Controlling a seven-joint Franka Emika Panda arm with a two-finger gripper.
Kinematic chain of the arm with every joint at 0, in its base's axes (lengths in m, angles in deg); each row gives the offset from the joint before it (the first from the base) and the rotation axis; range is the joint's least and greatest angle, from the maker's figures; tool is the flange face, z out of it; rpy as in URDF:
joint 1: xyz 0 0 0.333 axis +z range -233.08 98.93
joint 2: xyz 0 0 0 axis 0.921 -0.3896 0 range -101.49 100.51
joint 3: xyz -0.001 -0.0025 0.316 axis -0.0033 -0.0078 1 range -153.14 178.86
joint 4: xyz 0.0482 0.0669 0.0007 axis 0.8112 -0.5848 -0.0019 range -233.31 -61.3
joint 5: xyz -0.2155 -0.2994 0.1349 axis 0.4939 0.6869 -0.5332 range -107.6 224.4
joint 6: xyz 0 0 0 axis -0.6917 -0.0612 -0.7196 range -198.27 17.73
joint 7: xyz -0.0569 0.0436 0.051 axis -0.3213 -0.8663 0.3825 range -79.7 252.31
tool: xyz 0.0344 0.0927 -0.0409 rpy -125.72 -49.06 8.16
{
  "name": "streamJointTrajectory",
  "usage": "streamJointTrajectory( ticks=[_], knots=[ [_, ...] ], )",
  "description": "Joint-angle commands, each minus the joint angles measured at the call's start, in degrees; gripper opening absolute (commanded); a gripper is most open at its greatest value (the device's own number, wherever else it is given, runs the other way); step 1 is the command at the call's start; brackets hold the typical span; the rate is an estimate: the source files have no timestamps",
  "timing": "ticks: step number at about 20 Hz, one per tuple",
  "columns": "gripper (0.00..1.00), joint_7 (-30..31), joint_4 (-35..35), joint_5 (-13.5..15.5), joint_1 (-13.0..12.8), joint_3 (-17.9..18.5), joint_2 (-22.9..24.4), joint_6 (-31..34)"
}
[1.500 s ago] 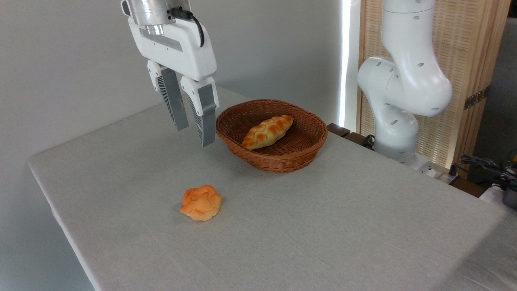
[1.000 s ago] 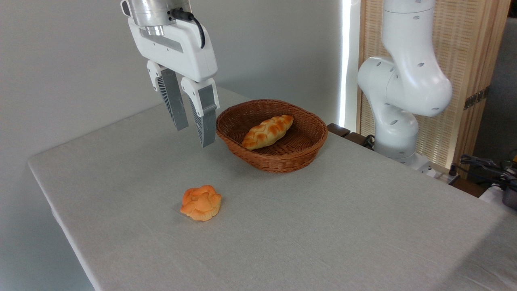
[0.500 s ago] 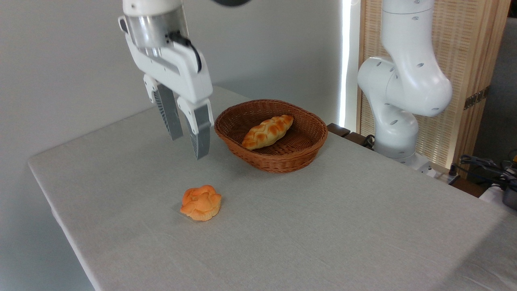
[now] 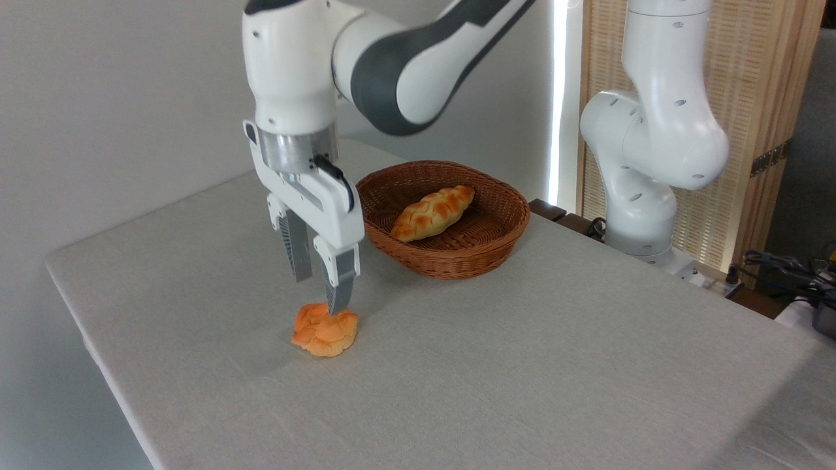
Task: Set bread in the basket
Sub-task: 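Lower the gripper onto the orange bun and close on it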
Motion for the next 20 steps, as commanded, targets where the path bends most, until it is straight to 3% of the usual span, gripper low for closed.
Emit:
streamJointTrajectory(
  ticks=[1, 9, 10, 12, 14, 20],
  knots=[
    [1.0, 0.14, -4.55, -1.78, -0.44, 0.42, 1.55, -4.36],
    [0.98, 1.11, -6.05, -2.84, -1.93, 0.33, -1.44, -10.16],
    [0.87, 1.54, -6.05, -2.84, -2.63, 0.33, -2.05, -10.69],
    [0.52, 1.55, -6.05, -2.84, -2.73, 0.42, -2.06, -10.87],
    [0.27, 1.55, -5.96, -2.84, -2.64, 0.77, -1.62, -10.52],
    [0.24, 1.37, -5.88, -2.84, -2.64, 0.95, -1.53, -10.25]
  ],
)
